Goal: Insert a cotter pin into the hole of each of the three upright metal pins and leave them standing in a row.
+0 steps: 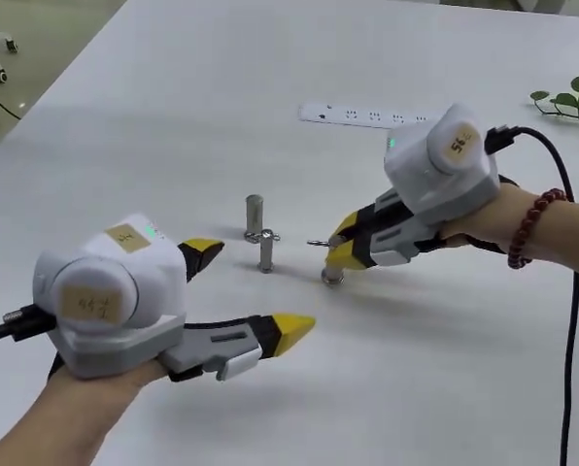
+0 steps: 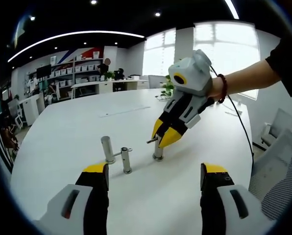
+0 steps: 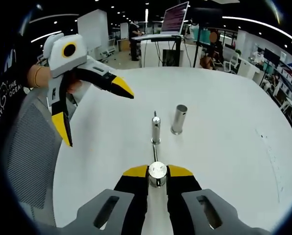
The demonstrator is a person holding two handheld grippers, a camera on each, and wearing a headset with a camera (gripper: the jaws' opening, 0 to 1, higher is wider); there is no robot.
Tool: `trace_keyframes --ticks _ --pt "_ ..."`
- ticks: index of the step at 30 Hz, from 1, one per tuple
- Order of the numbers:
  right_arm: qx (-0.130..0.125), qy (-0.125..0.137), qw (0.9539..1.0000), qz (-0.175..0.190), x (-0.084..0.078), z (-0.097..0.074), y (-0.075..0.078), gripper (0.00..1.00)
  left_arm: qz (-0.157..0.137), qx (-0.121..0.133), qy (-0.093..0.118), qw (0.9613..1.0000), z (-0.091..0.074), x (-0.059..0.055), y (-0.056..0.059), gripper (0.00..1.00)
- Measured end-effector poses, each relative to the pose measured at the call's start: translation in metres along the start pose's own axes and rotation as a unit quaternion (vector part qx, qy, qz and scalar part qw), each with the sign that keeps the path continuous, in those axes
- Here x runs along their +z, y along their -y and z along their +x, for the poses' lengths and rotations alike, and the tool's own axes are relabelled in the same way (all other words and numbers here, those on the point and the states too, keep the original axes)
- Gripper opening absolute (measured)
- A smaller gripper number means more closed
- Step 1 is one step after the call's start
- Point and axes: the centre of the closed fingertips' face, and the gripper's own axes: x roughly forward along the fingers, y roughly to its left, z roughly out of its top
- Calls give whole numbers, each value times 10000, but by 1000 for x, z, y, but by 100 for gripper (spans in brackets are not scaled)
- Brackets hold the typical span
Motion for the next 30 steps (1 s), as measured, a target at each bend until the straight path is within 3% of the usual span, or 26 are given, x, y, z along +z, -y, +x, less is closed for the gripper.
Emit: trace_keyframes --ticks 10,30 --pt "10 -32 10000 -54 -2 4 9 8 13 -10 -11 10000 0 -1 -1 77" --pt "274 -31 9996 -61 -4 6 7 9 122 -110 -107 9998 3 -4 4 77"
